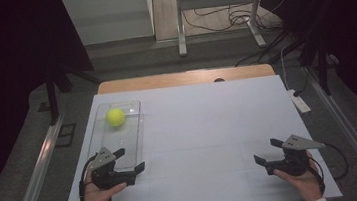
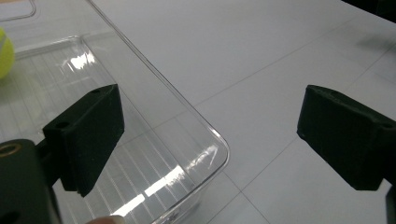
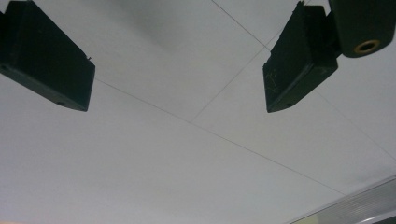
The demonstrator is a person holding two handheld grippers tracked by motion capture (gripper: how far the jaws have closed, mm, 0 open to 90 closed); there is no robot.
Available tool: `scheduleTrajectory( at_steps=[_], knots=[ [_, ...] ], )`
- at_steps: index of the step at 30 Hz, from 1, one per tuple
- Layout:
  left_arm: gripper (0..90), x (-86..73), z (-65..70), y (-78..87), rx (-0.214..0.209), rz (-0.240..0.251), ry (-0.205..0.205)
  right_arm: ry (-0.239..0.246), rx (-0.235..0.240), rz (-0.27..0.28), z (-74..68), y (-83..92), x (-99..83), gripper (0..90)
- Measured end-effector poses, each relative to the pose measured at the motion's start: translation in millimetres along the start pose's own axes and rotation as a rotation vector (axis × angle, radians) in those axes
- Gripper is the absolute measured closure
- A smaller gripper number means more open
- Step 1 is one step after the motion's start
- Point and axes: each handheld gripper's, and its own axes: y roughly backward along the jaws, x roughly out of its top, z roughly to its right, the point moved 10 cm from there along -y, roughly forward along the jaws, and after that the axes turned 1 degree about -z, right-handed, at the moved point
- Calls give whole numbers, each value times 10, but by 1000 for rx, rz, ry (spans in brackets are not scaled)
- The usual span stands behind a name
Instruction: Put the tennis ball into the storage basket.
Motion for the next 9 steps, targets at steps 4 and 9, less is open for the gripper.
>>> scheduleTrajectory(
  at_steps=[4,9],
  knots=[
    [86,15,15,2,-5,4,-3,-2,-3,-4,10,-5,-12,94],
    [86,25,15,-4,-8,5,-4,-7,-3,-5,22,-5,-22,94]
  ],
)
